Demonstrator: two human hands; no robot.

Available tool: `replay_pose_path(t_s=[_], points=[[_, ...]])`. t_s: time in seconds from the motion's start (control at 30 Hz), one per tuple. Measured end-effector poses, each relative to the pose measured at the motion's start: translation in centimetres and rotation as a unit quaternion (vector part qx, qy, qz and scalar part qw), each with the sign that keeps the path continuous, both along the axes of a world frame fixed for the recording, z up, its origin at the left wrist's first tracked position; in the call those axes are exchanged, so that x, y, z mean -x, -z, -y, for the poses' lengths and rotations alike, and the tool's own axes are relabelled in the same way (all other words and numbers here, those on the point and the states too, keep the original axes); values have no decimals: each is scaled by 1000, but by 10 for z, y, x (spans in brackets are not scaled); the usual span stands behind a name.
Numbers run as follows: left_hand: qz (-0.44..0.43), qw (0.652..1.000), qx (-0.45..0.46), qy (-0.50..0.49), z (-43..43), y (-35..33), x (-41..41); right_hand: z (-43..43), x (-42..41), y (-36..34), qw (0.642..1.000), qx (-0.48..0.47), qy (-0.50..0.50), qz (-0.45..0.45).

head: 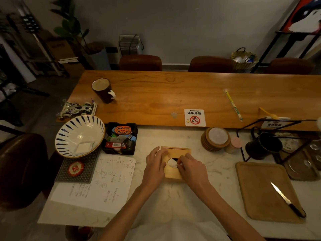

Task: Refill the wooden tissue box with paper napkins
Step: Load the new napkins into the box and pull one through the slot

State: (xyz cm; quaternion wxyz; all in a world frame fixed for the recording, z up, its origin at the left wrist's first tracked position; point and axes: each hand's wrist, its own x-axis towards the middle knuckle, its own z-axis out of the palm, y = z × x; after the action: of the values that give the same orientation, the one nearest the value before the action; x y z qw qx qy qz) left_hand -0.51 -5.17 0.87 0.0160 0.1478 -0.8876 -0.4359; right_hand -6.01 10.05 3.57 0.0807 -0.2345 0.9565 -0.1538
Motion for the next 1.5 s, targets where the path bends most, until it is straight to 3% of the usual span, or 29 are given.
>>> replay_pose_path(t_s=[0.3,0.37,0.47,0.57,0.7,0.9,1.1,1.23,1.5], points=[[60,993,-28,100,12,-10,23,-12,-12,17,996,79,5,-41],[72,992,-35,99,12,-11,27,-13,-8,16,994,112,15,8],[87,989,-60,107,14,-15,33,-16,9,3,972,173,30,153],[82,985,-77,131,13,-21,38,-17,32,-12,964,114,-31,238],[68,986,-79,131,10,-24,40,-16,51,-13,973,74,-82,205],[122,981,-91,119,22,-18,33,-21,47,-1,971,143,-41,185],[110,985,-101,92,20,-16,34,-27,40,9,958,217,-7,185],[98,983,-134,77,19,-14,34,-20,45,3,960,178,-29,215],[93,982,-134,96,23,-7,30,-7,52,1,974,121,-19,188]])
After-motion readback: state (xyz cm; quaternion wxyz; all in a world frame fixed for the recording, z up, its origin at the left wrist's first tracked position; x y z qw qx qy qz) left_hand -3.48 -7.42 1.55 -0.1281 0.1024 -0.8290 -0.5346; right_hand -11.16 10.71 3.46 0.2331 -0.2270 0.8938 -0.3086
